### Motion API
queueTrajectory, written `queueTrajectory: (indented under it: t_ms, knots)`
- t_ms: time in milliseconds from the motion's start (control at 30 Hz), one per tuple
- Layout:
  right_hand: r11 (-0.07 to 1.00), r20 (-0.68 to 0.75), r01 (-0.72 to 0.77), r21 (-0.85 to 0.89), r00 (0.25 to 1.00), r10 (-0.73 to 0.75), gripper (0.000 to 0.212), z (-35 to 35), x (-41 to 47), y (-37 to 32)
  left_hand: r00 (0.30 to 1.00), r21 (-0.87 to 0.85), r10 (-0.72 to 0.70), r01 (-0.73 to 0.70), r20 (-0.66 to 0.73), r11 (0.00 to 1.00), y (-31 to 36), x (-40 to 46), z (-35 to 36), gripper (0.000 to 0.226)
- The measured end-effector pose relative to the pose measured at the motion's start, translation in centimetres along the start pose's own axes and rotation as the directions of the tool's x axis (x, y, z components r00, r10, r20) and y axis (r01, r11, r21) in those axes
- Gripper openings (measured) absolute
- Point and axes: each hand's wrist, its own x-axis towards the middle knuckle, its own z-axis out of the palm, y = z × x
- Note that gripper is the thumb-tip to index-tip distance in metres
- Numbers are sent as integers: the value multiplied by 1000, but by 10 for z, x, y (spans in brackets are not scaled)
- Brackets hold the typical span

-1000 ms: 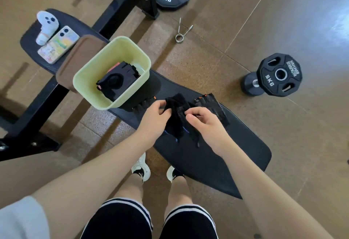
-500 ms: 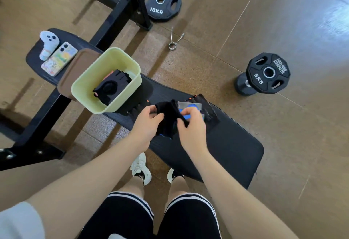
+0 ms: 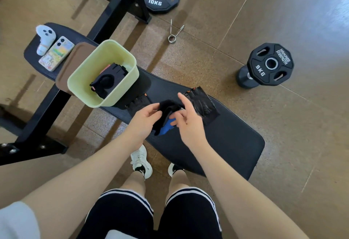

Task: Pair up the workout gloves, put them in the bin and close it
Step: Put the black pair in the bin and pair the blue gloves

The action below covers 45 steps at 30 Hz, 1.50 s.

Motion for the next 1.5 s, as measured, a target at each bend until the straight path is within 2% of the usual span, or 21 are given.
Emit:
queueTrajectory:
  t_ms: [100,233,300,367,467,533,633,767,800,867,933,1000,1067,1133,1200,1267,1367,1433,1500]
  knots:
    - [974,-37,73,-216,996,-83,26,-9,4,-4,998,76,43,-47,46,996,5,-2,5,28]
    - [880,-64,220,-421,961,-270,18,-21,7,-2,996,96,91,-92,21,991,12,-4,6,31]
    - [825,-27,332,-457,922,-385,15,-30,6,1,993,111,110,-105,-37,988,13,-4,5,31]
    - [800,72,420,-428,898,-434,13,-41,1,-1,988,167,135,-120,-80,979,12,-2,3,29]
    - [860,243,400,-316,911,-334,11,-50,-3,-16,986,202,166,-157,-29,967,15,-4,1,28]
    - [856,271,389,-340,912,-307,14,-46,0,-21,982,170,180,-187,54,968,20,-10,4,31]
    - [888,173,317,-334,946,-272,15,-35,5,-24,980,110,171,-182,103,977,24,-16,7,37]
    - [926,41,217,-309,976,-215,10,-29,9,-28,988,44,116,-121,97,992,27,-23,6,24]
    - [942,18,186,-279,982,-189,9,-28,10,-29,986,73,120,-129,116,989,28,-24,6,22]
    - [956,2,153,-251,988,-158,7,-27,15,-32,977,244,163,-192,136,951,30,-24,6,38]
    - [957,47,146,-251,989,-139,11,-31,22,-35,970,395,218,-243,108,886,33,-21,5,45]
    - [973,125,116,-197,988,-92,16,-37,29,-40,963,438,251,-267,94,859,38,-16,1,41]
    - [960,244,141,-240,966,-80,38,-45,39,-45,960,442,244,-281,140,852,42,-12,-8,39]
    - [940,424,197,-277,904,-64,51,-50,52,-50,950,453,238,-305,201,838,47,-6,-20,37]
    - [954,553,174,-245,833,-10,46,-47,66,-58,943,461,229,-319,241,828,54,1,-37,35]
    - [962,611,90,-256,787,89,39,-37,79,-70,942,435,227,-318,249,842,61,10,-58,31]
    - [948,668,89,-304,730,146,32,-11,100,-90,959,409,221,-277,179,870,66,23,-91,28]
    - [939,665,57,-338,721,195,31,10,119,-102,976,315,196,-218,100,924,63,33,-115,27]
    - [937,646,-14,-350,721,252,22,32,139,-112,991,151,127,-130,33,980,57,44,-142,25]
